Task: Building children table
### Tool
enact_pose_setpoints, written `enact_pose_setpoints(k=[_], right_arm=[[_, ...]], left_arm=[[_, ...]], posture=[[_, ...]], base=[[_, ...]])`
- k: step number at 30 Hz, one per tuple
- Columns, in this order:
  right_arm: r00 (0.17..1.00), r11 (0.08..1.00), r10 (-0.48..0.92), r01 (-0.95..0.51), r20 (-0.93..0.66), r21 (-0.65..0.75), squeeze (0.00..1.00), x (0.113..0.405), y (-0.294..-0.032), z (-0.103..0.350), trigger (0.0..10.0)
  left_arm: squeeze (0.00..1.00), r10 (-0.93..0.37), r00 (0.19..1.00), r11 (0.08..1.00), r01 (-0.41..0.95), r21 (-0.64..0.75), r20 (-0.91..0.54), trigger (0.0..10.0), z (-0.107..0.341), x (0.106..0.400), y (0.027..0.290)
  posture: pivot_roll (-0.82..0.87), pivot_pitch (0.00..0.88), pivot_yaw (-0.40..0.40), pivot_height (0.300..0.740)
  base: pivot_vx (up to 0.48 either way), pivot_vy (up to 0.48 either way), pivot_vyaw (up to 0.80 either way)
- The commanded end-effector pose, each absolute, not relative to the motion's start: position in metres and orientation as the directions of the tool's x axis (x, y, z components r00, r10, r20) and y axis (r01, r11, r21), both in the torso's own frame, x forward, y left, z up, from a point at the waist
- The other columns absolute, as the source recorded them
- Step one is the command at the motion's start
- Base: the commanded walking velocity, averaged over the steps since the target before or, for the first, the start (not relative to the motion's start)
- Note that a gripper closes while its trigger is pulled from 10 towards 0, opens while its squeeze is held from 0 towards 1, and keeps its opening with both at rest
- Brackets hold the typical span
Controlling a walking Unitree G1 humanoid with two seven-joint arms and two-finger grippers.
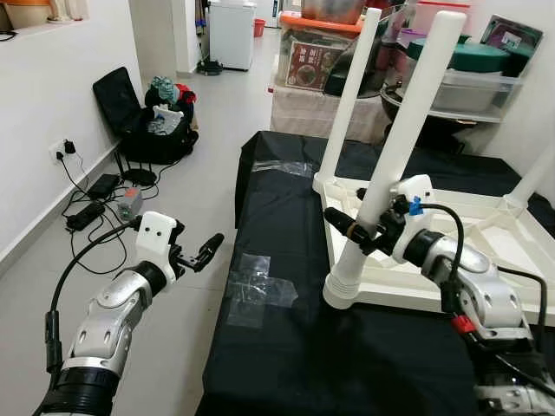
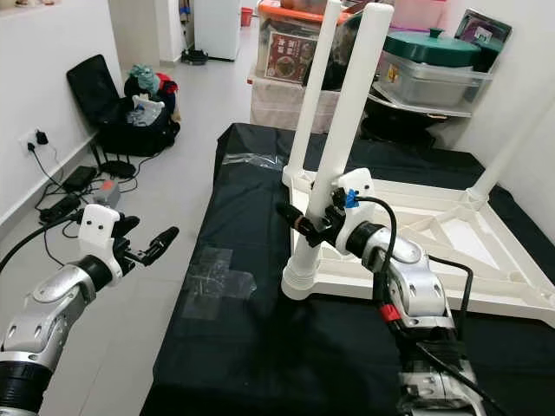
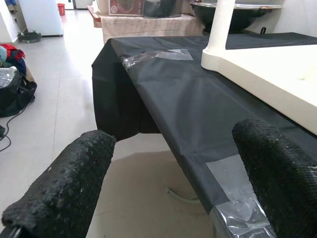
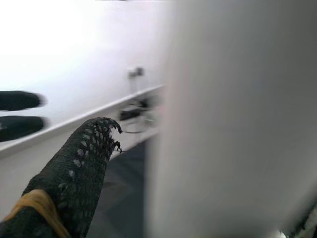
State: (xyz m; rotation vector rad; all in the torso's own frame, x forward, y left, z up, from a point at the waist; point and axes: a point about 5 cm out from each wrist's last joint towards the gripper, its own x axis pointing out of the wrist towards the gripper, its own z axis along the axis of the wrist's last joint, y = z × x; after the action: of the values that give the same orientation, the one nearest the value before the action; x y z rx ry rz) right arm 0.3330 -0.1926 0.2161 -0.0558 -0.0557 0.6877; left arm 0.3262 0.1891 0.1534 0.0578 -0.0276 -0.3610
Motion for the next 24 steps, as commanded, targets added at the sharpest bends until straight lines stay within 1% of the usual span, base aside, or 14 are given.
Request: enact_pose_setpoints(k=[1,2,3,4,6,7,8,9,24], right_arm=[[0.756,0.757,0.653,-0.649,0.047,-0.075,0.0,0.334,-0.196,0.219,10.0],[0.759,0.761,0.649,-0.646,0.047,-0.067,0.0,0.337,-0.2,0.217,7.5],[0.759,0.761,0.649,-0.646,0.047,-0.067,0.0,0.337,-0.2,0.217,7.5],[0.765,0.766,0.642,-0.639,0.044,-0.069,0.0,0.341,-0.202,0.215,4.3],[0.765,0.766,0.642,-0.639,0.044,-0.069,0.0,0.341,-0.202,0.215,4.3],[0.767,0.768,0.64,-0.636,0.044,-0.069,0.0,0.342,-0.203,0.214,0.8],[0.767,0.768,0.64,-0.636,0.044,-0.069,0.0,0.342,-0.203,0.214,0.8],[0.767,0.768,0.64,-0.637,0.045,-0.07,0.0,0.343,-0.204,0.213,0.0],[0.782,0.785,0.62,-0.616,0.069,-0.067,0.0,0.349,-0.21,0.208,0.0]], left_arm=[[0.0,-0.353,0.935,0.933,0.352,0.075,0.008,10.0,0.152,0.324,0.19],[0.0,-0.353,0.936,0.933,0.352,0.075,0.006,10.0,0.151,0.323,0.19],[0.0,-0.353,0.936,0.933,0.352,0.075,0.006,10.0,0.151,0.323,0.19],[0.0,-0.353,0.936,0.933,0.352,0.075,0.006,10.0,0.151,0.323,0.189],[0.0,-0.353,0.936,0.933,0.352,0.075,0.006,10.0,0.151,0.323,0.189],[0.0,-0.353,0.936,0.933,0.351,0.075,0.006,10.0,0.151,0.324,0.189],[0.0,-0.353,0.936,0.933,0.351,0.075,0.006,10.0,0.151,0.324,0.189],[0.0,-0.352,0.936,0.933,0.351,0.075,0.005,10.0,0.151,0.324,0.189],[0.0,-0.355,0.935,0.932,0.353,0.077,0.004,10.0,0.15,0.326,0.189]], posture=[[0.09,0.0,-0.121,0.74],[0.09,0.0,-0.124,0.74],[0.09,0.0,-0.124,0.74],[0.1,0.0,-0.124,0.74],[0.1,0.0,-0.124,0.74],[0.1,0.0,-0.124,0.74],[0.1,0.0,-0.124,0.74],[0.1,0.0,-0.124,0.74],[0.09,0.0,-0.122,0.74]], base=[[0.0,0.0,0.0],[0.0,0.0,0.0],[0.0,0.0,0.0],[0.0,0.0,0.0],[0.0,0.0,0.0],[0.0,0.0,0.0],[0.0,0.0,0.0],[0.0,0.0,0.0],[0.0,0.0,0.0]])
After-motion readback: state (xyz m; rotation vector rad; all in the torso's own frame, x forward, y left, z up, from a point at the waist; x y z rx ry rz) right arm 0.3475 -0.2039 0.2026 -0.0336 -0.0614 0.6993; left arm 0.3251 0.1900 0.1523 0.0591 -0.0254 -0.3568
